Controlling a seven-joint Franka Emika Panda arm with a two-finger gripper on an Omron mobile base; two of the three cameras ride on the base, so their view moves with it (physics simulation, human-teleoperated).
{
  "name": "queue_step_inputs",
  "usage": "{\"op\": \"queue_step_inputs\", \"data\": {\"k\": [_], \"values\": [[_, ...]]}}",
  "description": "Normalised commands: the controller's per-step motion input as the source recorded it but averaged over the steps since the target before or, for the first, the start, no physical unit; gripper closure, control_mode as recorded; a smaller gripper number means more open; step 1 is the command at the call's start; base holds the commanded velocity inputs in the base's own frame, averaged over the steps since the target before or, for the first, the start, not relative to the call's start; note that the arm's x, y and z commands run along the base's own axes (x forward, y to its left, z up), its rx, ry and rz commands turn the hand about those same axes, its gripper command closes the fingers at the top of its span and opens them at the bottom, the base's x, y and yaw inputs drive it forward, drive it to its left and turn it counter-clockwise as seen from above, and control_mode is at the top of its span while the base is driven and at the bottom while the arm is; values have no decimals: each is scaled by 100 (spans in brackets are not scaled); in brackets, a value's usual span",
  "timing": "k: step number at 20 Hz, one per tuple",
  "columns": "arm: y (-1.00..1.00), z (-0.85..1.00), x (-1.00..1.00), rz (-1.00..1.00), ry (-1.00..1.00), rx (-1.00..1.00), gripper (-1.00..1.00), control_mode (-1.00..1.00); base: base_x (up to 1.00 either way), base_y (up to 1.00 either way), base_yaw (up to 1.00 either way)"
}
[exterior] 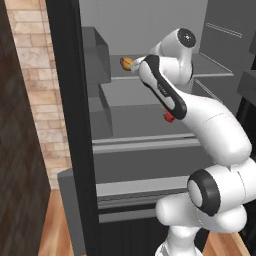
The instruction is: Place one bell pepper and one chicken drumstick in each tupperware on the nearby counter, to pack two identical lunches.
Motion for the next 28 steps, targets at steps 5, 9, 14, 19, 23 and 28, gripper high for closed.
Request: {"op": "queue_step_inputs", "data": {"k": [5, 9, 14, 19, 23, 28], "values": [[7, 0, 85, 0, 14, -1, -100, -100, 0, 0, 0], [0, 0, 70, 0, 19, 0, -100, -100, 0, 0, 0], [7, 0, 65, 0, 15, -2, -100, -100, 0, 0, 0], [22, -18, 43, 0, 1, -5, -100, -100, 0, 0, 0], [24, -44, 18, 0, -2, -7, -100, -100, 0, 0, 0], [6, -56, 0, 0, -3, -7, -100, -100, 0, 0, 0]]}}
